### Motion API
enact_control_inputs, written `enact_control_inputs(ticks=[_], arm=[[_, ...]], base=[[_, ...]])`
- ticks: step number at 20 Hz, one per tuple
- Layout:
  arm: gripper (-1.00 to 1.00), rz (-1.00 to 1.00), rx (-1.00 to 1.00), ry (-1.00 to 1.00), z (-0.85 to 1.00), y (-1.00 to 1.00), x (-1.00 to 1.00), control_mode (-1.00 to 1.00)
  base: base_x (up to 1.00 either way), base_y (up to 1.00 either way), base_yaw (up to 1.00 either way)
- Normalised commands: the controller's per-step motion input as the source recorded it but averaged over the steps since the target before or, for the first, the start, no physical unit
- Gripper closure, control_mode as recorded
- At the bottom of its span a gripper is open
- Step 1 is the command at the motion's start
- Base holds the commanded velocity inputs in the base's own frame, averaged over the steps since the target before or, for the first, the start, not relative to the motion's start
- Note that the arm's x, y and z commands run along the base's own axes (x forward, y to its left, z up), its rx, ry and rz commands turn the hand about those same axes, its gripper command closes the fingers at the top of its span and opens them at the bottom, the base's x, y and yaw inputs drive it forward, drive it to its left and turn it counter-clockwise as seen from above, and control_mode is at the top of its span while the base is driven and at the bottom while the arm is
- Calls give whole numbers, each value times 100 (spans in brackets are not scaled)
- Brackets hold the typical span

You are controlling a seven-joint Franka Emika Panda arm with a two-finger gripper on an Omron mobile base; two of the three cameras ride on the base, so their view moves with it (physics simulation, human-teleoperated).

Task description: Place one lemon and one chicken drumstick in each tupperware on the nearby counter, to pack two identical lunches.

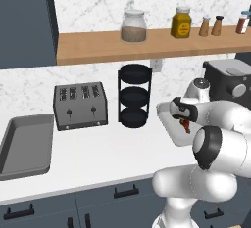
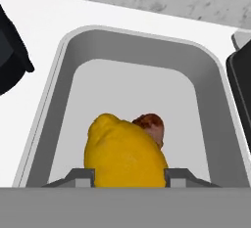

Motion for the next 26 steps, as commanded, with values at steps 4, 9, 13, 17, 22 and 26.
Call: enact_control_inputs(ticks=[4, 9, 13, 17, 22, 26], arm=[[100, 0, 0, -4, -46, 0, 0, -100], [100, 0, 0, 0, -18, 0, 9, -100], [100, 2, 0, 0, -5, 0, 23, -100], [100, 7, 0, 0, -8, 0, 46, -100], [-100, 9, 0, 0, -3, 0, 31, -100], [-100, 1, 0, 0, 4, 0, -10, -100]], base=[[0, 0, 0], [0, 0, 0], [0, 0, 0], [0, 0, 0], [0, 0, 0], [0, 0, 0]])
